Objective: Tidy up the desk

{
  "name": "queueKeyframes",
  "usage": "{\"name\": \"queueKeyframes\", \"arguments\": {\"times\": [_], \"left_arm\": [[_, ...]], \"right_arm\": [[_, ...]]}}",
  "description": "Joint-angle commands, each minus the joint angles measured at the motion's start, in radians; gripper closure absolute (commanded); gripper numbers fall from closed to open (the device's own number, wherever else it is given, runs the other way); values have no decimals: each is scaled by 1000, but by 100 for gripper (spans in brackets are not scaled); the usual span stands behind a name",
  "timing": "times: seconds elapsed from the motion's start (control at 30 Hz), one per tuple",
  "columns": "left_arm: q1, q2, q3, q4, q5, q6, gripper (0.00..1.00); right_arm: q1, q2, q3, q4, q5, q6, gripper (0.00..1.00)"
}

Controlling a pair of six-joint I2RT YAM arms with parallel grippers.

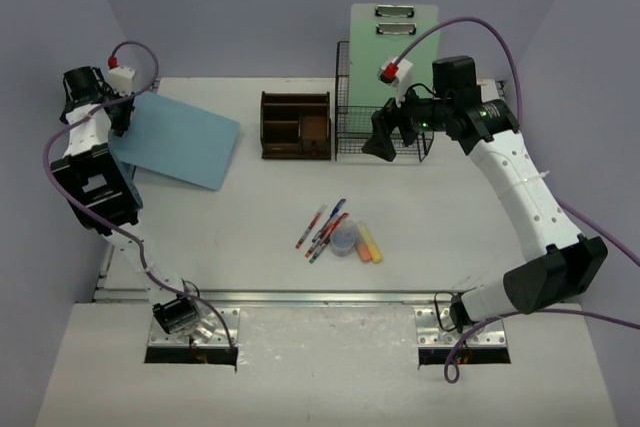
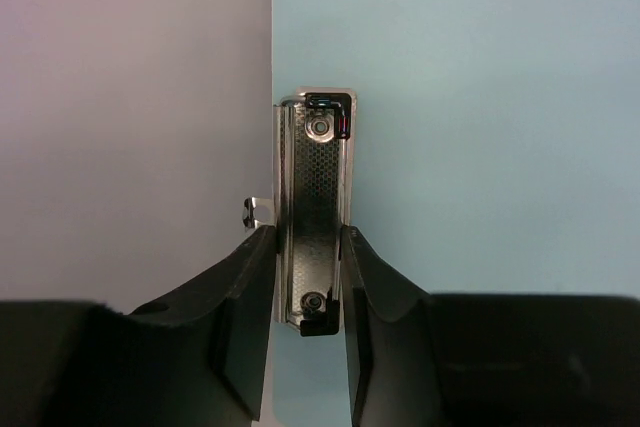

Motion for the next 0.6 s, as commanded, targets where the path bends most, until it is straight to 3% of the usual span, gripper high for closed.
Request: {"name": "queueKeyframes", "arguments": {"times": [0.0, 0.3, 0.57], "left_arm": [[-35, -197, -68, 155, -19, 82, 100], [-62, -501, -268, 374, 31, 235, 100], [-61, -790, -452, 507, 342, 397, 100]], "right_arm": [[7, -43, 21, 68, -19, 9, 1], [8, -71, 41, 190, -33, 81, 1], [9, -78, 83, 304, -119, 208, 1]]}}
